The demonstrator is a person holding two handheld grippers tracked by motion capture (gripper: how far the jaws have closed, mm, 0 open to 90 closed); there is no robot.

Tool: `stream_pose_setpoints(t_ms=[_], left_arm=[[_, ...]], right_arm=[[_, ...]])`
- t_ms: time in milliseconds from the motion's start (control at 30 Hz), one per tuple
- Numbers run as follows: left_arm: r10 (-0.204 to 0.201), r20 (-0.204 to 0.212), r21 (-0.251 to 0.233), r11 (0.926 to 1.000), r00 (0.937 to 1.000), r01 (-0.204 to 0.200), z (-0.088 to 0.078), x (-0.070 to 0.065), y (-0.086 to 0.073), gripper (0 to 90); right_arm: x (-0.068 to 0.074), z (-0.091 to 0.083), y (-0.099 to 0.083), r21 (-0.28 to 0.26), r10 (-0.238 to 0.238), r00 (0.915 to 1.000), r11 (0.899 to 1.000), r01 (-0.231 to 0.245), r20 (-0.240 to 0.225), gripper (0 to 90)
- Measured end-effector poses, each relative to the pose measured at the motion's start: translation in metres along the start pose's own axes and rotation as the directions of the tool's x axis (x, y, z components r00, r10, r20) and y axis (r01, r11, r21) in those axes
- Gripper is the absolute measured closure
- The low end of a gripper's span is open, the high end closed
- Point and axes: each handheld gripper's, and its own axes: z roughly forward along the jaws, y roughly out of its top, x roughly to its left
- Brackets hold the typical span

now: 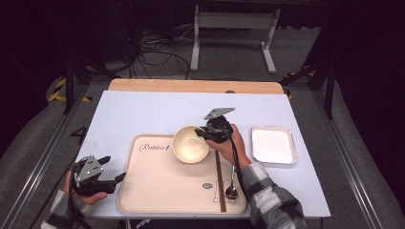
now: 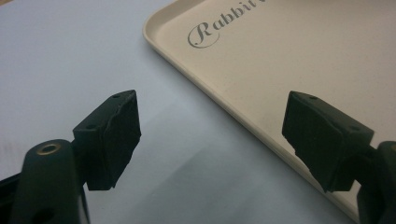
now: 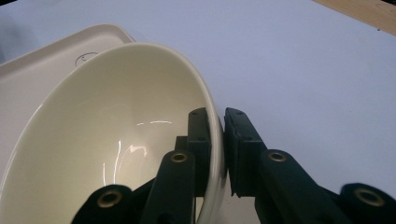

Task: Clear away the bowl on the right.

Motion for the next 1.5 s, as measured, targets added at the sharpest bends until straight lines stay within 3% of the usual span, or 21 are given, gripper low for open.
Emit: stream_pose_setpoints(t_ms=[267, 767, 933, 1033, 1167, 1233, 1500], left_arm=[[0.001, 0.0, 0.002, 1.0, 1.0, 0.0, 0.001, 0.0, 0.0, 20.2], [0.0, 0.004, 0.007, 1.0, 1.0, 0.0, 0.002, 0.0, 0.0, 20.0], [-0.002, 0.005, 0.007, 1.0, 1.0, 0.002, 0.002, 0.0, 0.0, 20.0], [-0.008, -0.001, 0.002, 1.0, 1.0, 0.008, 0.001, 0.0, -0.001, 19.9], [-0.006, 0.001, 0.004, 1.0, 1.0, 0.006, 0.001, 0.0, -0.001, 19.9], [-0.006, -0.001, 0.007, 1.0, 1.0, 0.006, 0.001, 0.0, 0.0, 19.9], [-0.001, -0.007, 0.012, 0.9999, 1.0, 0.001, 0.002, 0.001, 0.0, 20.1]], right_arm=[[-0.006, 0.009, -0.004, 0.037, 0.021, 0.9991, 0.999, -0.022, 0.038, 83.2], [-0.013, 0.018, -0.009, 0.049, 0.065, 0.9967, 0.997, -0.067, 0.048, 81.5], [-0.012, 0.018, -0.009, 0.056, 0.047, 0.9972, 0.997, -0.05, 0.059, 80.2], [-0.012, 0.017, -0.008, 0.067, 0.037, 0.9966, 0.997, -0.042, 0.073, 73.5], [-0.012, 0.014, -0.009, 0.066, 0.029, 0.9966, 0.997, -0.034, 0.077, 67.5], [-0.012, 0.008, -0.008, 0.041, 0.042, 0.9969, 0.998, -0.044, 0.066, 66.3], [-0.011, -0.014, -0.01, 0.014, 0.001, 0.9973, 1.0, -0.002, 0.073, 62.0]])
